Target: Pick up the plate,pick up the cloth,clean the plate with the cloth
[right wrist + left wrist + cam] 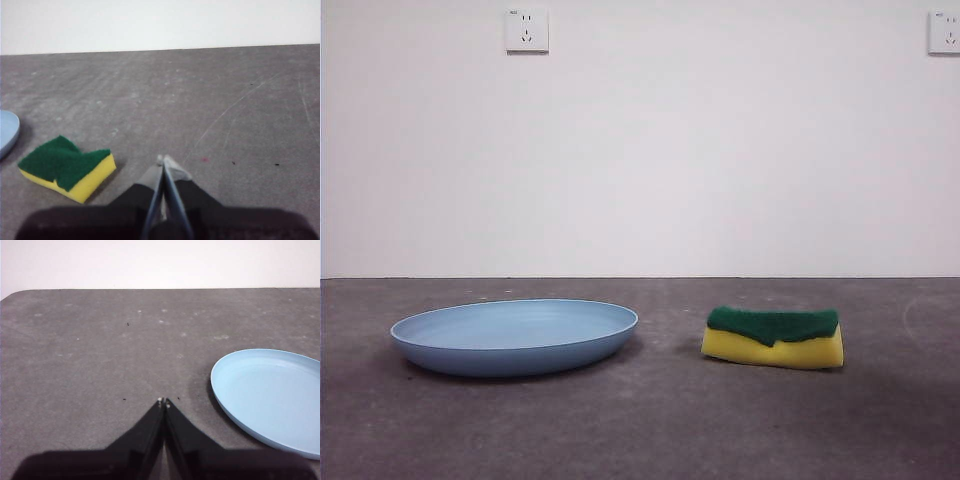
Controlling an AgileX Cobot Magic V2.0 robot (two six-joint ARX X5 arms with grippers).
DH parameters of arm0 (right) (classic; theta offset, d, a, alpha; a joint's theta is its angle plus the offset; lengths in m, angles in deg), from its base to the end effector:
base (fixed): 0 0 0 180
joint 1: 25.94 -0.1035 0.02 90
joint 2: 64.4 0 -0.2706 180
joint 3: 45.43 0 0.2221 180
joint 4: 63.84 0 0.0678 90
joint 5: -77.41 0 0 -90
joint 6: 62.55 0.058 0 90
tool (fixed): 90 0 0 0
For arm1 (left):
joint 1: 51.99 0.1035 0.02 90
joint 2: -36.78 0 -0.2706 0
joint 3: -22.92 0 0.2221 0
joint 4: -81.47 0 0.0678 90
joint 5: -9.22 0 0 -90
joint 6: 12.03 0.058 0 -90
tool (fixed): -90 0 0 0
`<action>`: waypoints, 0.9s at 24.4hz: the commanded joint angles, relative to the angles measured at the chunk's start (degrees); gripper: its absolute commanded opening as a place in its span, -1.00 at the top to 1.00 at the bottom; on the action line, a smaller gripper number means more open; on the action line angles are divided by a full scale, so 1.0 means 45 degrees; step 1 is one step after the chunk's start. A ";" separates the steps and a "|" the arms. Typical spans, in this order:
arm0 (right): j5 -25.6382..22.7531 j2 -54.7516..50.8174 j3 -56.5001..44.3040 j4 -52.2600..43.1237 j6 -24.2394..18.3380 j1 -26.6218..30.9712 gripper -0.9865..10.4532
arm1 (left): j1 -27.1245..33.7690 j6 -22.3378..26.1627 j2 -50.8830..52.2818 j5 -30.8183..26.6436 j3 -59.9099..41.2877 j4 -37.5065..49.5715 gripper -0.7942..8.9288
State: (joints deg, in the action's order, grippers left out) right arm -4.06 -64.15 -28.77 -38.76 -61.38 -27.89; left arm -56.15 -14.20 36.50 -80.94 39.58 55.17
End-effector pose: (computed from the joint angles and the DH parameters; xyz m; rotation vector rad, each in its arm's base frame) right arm 0.0858 0.0115 0.1486 0.0290 0.1531 0.1810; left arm 0.0862 -0.0061 0.1458 -0.0312 0.1743 -0.0664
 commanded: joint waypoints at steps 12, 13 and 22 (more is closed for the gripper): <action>-0.0010 -0.0039 -0.0151 0.0107 0.0967 0.0005 0.83 | 0.0034 -0.0073 0.0034 0.0073 -0.0185 0.0053 0.84; -0.0010 -0.0039 -0.0151 0.0107 0.0967 0.0005 0.83 | 0.0034 -0.0073 0.0034 0.0068 -0.0185 0.0053 0.84; -0.0010 -0.0039 -0.0151 0.0107 0.0967 0.0005 0.83 | 0.0034 -0.0073 0.0034 0.0073 -0.0185 0.0053 0.84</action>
State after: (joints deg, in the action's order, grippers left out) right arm -4.04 -64.17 -28.77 -38.80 -57.57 -27.89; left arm -56.15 -14.20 36.50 -80.92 39.58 55.17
